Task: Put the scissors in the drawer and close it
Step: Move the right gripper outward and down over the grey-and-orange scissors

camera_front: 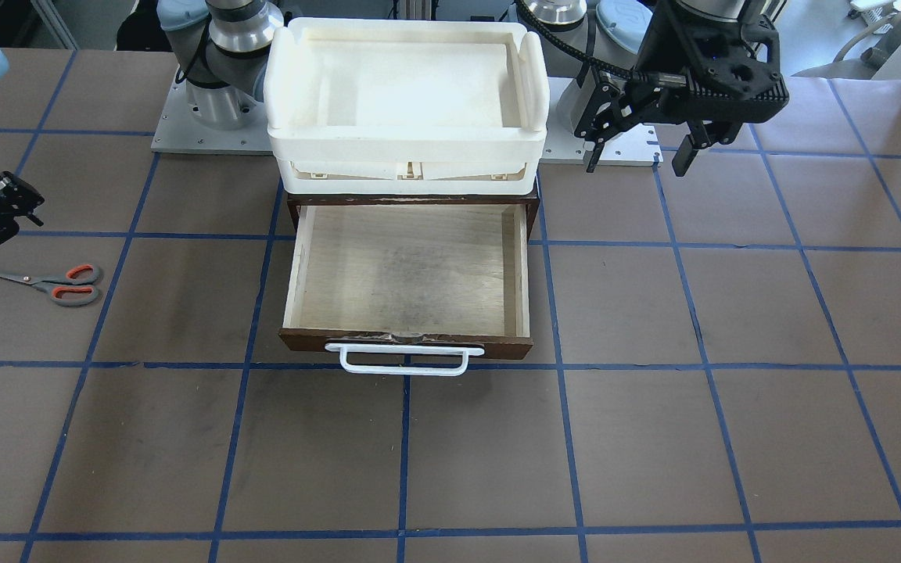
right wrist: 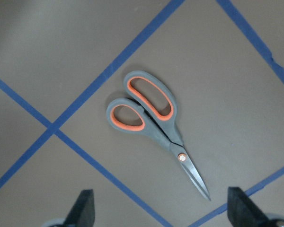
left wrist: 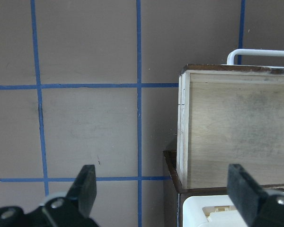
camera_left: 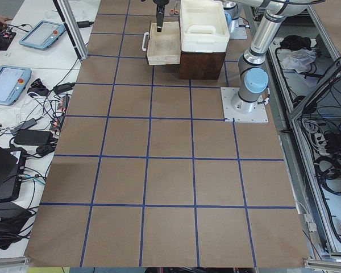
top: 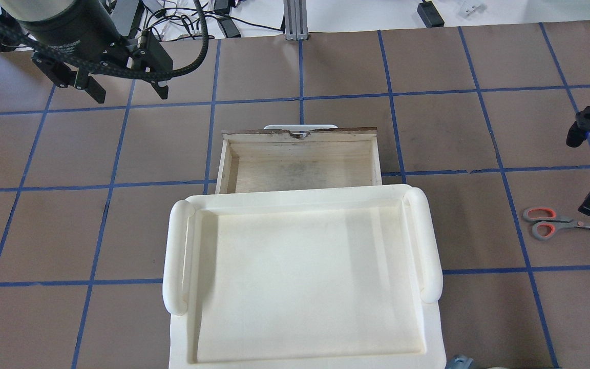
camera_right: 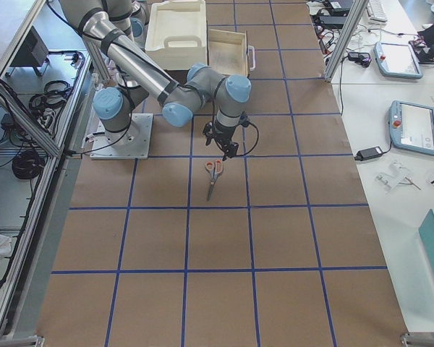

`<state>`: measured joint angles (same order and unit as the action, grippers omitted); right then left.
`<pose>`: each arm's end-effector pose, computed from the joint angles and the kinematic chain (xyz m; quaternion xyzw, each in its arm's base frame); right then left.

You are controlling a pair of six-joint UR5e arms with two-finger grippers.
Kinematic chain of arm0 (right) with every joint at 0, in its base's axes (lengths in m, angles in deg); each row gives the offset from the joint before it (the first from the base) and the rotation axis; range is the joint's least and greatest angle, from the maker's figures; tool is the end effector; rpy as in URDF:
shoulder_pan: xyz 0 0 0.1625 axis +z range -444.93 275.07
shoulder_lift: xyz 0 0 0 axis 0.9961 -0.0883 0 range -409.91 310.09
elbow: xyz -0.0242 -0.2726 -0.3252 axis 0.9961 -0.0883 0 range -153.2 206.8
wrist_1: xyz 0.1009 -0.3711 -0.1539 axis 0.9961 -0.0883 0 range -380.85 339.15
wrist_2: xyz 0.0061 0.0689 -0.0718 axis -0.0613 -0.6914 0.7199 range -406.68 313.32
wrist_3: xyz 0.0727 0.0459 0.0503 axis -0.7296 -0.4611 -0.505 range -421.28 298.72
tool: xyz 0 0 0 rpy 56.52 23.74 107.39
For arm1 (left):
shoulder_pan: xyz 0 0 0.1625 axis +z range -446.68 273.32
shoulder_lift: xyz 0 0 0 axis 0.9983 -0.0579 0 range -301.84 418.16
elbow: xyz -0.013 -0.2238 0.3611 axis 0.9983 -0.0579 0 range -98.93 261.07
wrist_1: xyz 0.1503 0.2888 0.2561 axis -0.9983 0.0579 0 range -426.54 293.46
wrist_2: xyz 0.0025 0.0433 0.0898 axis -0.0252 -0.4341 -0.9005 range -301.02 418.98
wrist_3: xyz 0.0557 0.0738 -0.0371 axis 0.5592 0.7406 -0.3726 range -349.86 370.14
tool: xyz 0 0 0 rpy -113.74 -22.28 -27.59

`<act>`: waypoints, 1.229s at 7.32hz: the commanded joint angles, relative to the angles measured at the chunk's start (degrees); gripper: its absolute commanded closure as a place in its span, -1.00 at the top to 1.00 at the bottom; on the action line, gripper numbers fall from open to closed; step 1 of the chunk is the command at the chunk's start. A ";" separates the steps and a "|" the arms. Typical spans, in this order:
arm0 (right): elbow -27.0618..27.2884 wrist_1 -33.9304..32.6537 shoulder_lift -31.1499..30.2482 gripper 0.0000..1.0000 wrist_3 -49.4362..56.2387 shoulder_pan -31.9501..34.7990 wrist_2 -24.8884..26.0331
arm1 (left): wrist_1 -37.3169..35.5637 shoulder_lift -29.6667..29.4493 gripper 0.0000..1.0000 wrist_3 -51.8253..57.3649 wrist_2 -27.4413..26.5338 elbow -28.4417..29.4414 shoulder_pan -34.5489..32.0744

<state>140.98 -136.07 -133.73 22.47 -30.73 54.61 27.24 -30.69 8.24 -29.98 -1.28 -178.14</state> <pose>-0.1854 -0.4516 0.2807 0.4080 -0.9066 -0.1073 0.0110 -0.1475 -0.4836 0.5569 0.0034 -0.9990 0.0435 0.0104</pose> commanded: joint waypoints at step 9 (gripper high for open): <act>13.79 -26.28 5.33 1.00 48.17 -10.79 -9.97 | 0.00 0.17 1.00 -0.12 0.01 0.00 -0.03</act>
<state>154.41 -161.44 -128.79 69.99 -40.82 45.42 27.24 -30.61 8.13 -29.97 -1.28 -178.17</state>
